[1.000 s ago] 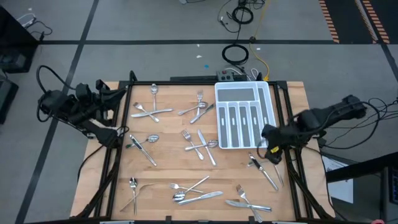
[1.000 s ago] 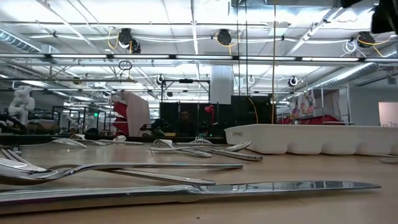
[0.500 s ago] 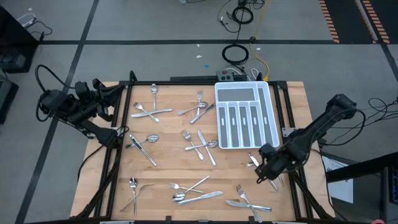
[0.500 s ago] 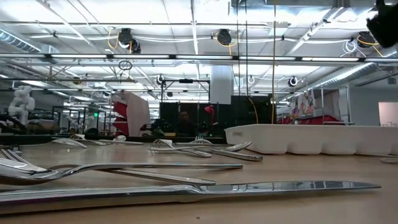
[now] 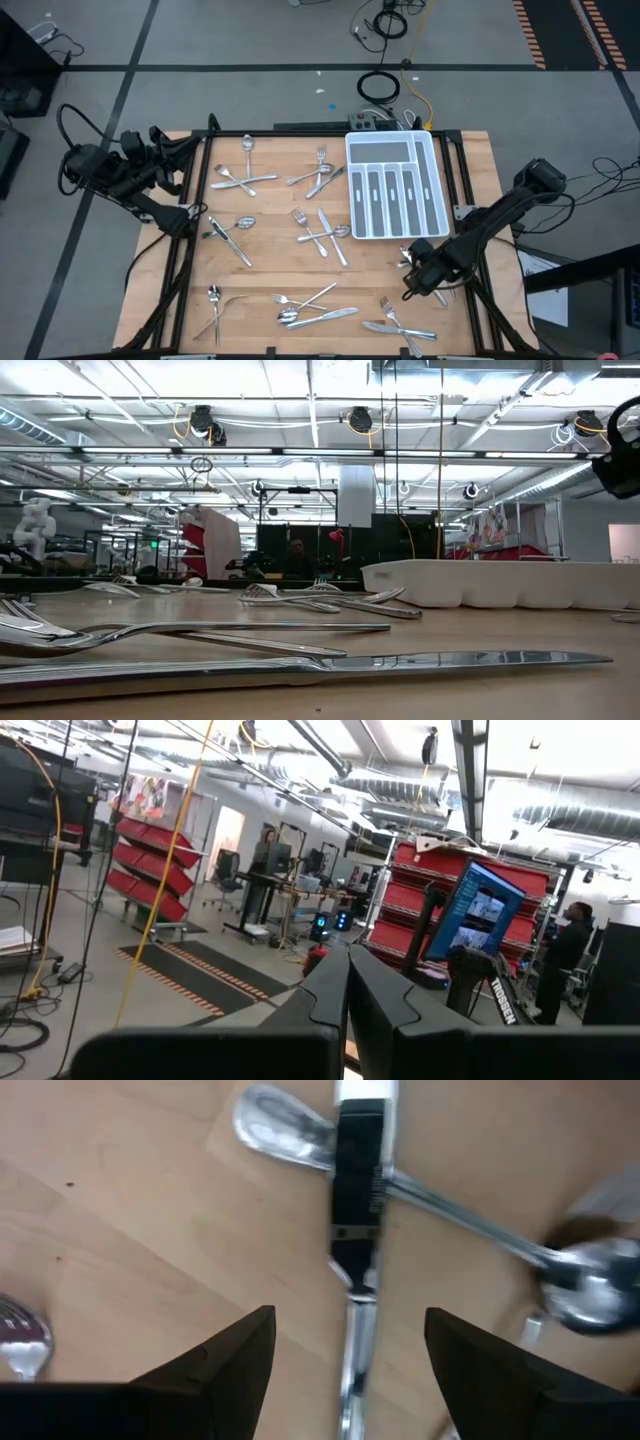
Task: Sort silverware
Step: Put the silver knife into the white silverware tray
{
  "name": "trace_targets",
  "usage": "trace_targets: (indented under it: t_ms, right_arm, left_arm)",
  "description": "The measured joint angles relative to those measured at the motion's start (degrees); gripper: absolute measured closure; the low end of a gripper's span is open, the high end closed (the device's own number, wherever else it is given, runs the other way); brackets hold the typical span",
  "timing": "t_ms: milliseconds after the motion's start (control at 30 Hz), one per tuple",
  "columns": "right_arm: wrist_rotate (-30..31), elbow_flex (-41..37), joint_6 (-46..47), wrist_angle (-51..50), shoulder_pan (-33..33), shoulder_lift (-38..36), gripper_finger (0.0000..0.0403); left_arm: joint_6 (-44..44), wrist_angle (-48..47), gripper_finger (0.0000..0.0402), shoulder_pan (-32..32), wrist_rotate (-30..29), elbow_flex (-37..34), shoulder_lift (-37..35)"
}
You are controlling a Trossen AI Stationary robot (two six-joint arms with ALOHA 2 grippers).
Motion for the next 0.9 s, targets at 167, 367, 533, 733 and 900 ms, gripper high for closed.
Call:
trace_targets:
  t_ms: [167,367,533,733,900]
  right_arm:
    - [-0.2,-3.8,-0.1,3.6,0.0,1.0,0.0155]
    - [-2.3,-7.4,-0.6,6.1,-0.1,1.0,0.0157]
    - [-3.0,-7.9,-3.2,7.4,-0.1,1.0,0.0198]
    - [-6.0,-8.0,-6.0,9.1,-0.1,1.1,0.0312]
    - [-6.8,-8.0,-6.2,10.2,-0.1,1.1,0.0391]
  left_arm:
    - [0.0,-2.0,0.0386,0.0,-0.4,0.0,0.0]
    - [-0.1,-3.0,0.0386,0.0,-1.0,0.0,0.0]
    - [-0.1,-3.0,0.0386,0.0,-1.0,0.0,0.0]
    - [-0.1,-3.0,0.0386,0.0,-1.0,0.0,0.0]
    - [-0.1,-4.0,0.0386,0.0,-1.0,0.0,0.0]
